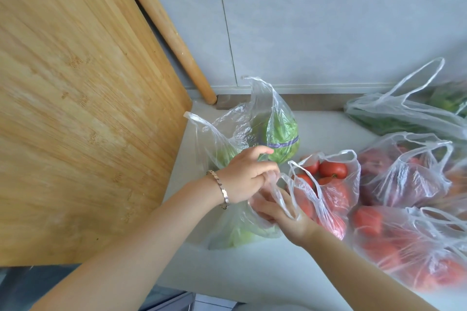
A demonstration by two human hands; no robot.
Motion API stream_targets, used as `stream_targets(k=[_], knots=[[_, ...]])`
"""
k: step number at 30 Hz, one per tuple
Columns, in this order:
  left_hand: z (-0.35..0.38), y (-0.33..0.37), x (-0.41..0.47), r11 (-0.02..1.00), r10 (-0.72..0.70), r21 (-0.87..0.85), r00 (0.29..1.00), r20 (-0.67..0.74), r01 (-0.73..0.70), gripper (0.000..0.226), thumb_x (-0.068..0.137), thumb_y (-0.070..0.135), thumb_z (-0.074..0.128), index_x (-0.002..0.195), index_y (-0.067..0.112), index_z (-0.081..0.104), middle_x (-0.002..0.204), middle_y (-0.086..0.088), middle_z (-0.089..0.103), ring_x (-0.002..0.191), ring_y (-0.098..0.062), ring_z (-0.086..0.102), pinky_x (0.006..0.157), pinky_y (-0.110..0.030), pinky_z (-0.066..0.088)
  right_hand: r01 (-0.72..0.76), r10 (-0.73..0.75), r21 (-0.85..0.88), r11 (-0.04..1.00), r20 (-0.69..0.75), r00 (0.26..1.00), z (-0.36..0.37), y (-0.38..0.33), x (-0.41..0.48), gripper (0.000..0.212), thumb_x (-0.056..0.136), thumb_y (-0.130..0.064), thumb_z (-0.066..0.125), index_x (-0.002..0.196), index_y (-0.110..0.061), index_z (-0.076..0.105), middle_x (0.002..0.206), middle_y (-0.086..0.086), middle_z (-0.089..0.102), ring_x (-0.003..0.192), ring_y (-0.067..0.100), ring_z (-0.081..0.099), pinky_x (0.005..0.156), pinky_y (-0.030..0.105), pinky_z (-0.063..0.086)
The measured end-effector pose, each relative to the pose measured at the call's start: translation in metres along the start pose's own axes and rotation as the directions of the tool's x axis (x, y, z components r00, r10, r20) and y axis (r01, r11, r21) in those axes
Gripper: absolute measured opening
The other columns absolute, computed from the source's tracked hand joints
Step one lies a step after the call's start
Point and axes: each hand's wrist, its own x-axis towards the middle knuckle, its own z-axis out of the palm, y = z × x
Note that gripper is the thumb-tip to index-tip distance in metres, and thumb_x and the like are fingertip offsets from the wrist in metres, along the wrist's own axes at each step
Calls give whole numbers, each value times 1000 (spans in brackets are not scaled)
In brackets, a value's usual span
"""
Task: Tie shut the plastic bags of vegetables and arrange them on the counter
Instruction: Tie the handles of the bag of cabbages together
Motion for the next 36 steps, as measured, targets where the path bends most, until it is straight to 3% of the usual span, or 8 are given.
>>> stream_targets(k=[2,4,6,13,19,23,30,36], knots=[[-3,-2,3,995,-13,-99,998,66,20,31,85,12,34,101,15,60,136,-7,38,127,-18,35,105,-22,26,-12,12,7,1000,18,1000,0,0,2,50,74,-44,64,82,3,49,64,3,42,59,13,38,57,21,30],[-3,-3,2,958,-73,-266,988,135,107,23,91,12,35,95,22,55,102,-7,55,91,-12,58,80,-17,43,-31,29,56,998,33,999,-1,-3,-1,39,72,-43,64,67,-6,51,52,-5,37,47,6,31,48,16,23],[4,-5,-3,915,-131,-359,977,168,184,22,95,8,33,89,22,49,75,4,50,59,5,51,60,-10,39,-63,58,67,996,74,996,-3,-5,-4,36,70,-42,69,57,-15,49,48,-10,35,44,4,28,46,14,20],[27,-14,-21,855,-315,-448,948,-45,262,41,95,39,33,64,14,42,49,9,37,48,-7,37,54,-23,32,-98,101,24,995,-171,980,4,-2,-4,42,86,-30,56,52,-17,35,44,-8,24,42,7,18,43,18,16],[37,-25,-40,726,-362,-606,930,64,324,56,63,75,49,48,23,36,34,11,26,31,-5,22,35,-16,19,-97,90,-12,995,-273,958,3,2,-6,40,90,-19,54,51,-13,43,36,-10,38,39,6,34,43,15,31],[53,-18,-44,752,-388,-575,922,11,323,34,77,39,67,55,21,48,41,14,34,39,1,31,43,-14,24,-134,50,-179,975,-413,909,-1,9,-3,43,90,-26,53,50,-13,47,35,-7,45,35,2,42,46,11,37],[66,1,-40,453,-621,-786,781,62,422,22,82,4,52,63,13,49,30,11,44,27,-3,25,32,-13,19,-256,112,-267,929,-456,883,-4,12,8,29,83,-26,63,58,-14,54,34,-9,49,31,2,43,46,18,35],[58,-5,-47,328,-578,-832,792,197,446,23,84,5,43,63,15,42,48,7,47,32,-6,16,34,-12,14,-349,249,-143,926,-463,851,-3,2,14,36,76,-20,72,45,-17,54,35,-5,46,32,7,39,43,17,35]])
